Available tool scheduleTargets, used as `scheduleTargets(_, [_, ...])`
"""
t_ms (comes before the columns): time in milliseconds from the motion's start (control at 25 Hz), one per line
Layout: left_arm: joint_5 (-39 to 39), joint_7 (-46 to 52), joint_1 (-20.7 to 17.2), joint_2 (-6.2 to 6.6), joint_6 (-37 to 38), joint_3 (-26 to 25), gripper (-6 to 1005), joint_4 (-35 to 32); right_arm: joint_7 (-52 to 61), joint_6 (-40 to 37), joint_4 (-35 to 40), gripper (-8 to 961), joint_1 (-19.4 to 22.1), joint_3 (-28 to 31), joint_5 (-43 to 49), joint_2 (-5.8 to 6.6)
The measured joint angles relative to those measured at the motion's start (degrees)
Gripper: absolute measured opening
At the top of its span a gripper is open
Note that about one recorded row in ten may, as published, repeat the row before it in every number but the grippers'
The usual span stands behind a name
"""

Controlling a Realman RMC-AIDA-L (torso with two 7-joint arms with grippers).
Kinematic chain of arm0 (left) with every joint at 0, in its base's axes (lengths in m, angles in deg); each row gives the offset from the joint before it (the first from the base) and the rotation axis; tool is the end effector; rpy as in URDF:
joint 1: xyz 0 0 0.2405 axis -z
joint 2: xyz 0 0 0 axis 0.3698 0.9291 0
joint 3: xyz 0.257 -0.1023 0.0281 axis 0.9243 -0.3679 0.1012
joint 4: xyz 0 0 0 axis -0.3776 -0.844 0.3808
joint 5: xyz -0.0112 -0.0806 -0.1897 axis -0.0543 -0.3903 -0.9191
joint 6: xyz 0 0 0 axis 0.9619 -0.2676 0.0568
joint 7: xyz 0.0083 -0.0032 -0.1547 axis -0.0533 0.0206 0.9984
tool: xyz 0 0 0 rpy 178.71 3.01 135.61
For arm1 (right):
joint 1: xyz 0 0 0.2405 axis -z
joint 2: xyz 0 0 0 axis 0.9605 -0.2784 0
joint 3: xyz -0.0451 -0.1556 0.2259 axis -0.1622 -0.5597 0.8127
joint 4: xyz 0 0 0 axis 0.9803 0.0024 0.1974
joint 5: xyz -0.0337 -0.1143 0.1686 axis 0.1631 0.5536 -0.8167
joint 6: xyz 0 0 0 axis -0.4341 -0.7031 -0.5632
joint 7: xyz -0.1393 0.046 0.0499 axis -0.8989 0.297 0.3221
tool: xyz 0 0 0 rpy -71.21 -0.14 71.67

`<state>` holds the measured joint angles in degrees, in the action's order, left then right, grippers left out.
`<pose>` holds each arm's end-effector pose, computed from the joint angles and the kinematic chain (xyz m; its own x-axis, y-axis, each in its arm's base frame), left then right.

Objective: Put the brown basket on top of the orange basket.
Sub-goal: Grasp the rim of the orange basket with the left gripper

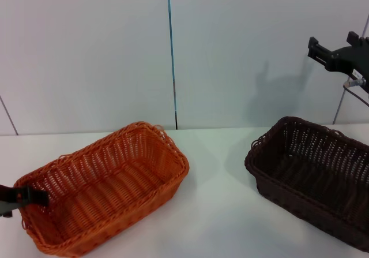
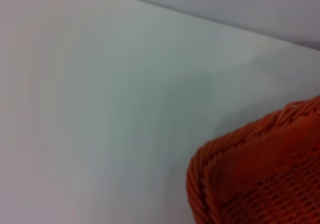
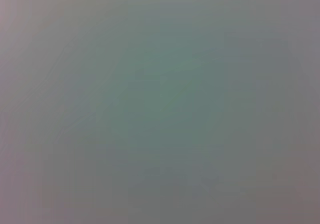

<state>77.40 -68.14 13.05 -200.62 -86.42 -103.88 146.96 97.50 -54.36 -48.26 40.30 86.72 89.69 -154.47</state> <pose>-0.3282 0.4167 0.0526 0.1445 0.8516 0.5039 0.8326 0.1705 -0.5269 0.2069 0.4867 0.0603 -0.6927 -0.0524 0.7193 0.6925 0.2306 0.6836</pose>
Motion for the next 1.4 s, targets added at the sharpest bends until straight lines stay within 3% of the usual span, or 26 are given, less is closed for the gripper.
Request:
scheduleTargets(760, [0.0, 1.5, 2.6, 0.09, 1.1, 0.0, 836, -6.5, -0.5, -0.1, 0.3, 926, -1.1, 1.9, 0.4, 0.16])
scheduleTargets(1400, [0.0, 3.1, 2.7, -0.21, 1.8, 0.1, 832, -7.8, -0.6, -0.1, 1.1, 926, -2.1, 2.0, 1.9, 0.35])
